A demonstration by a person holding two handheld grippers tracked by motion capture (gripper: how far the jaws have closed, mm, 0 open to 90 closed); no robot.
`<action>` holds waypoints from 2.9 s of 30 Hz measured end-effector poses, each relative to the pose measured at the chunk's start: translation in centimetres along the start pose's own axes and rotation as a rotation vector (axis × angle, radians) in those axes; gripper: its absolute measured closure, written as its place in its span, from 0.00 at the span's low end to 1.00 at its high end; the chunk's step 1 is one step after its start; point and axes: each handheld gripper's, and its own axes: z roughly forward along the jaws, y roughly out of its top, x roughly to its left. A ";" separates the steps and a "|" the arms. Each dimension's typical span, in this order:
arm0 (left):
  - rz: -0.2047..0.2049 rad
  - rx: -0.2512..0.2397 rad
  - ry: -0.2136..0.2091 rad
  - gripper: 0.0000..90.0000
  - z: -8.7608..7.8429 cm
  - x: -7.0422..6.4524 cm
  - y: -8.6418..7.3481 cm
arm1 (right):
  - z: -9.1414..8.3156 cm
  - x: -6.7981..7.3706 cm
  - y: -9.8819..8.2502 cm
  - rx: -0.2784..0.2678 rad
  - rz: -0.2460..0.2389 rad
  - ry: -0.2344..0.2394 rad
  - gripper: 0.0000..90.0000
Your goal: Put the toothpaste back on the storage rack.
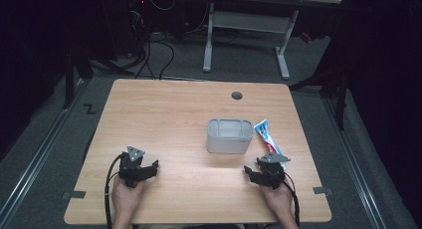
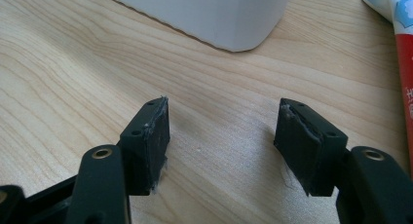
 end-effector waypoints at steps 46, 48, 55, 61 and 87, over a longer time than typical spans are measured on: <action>-0.012 -0.003 -0.007 0.26 -0.1 0.2 0.0 | -1.0 0.5 -0.5 -0.013 0.013 -0.020 0.50; -0.014 -0.003 -0.008 0.26 0.0 0.2 0.0 | -1.3 0.5 -0.6 -0.017 0.011 -0.021 0.51; -0.011 -0.003 -0.007 0.26 -0.1 0.2 0.0 | -2.0 0.3 -0.7 -0.031 0.012 -0.026 0.52; -0.012 -0.003 -0.006 0.26 0.0 0.1 0.0 | -2.6 0.1 -0.9 -0.055 -0.002 -0.035 0.53; -0.007 -0.001 -0.004 0.26 0.0 0.1 0.0 | -4.7 -1.7 -1.2 -0.136 0.057 -0.079 0.50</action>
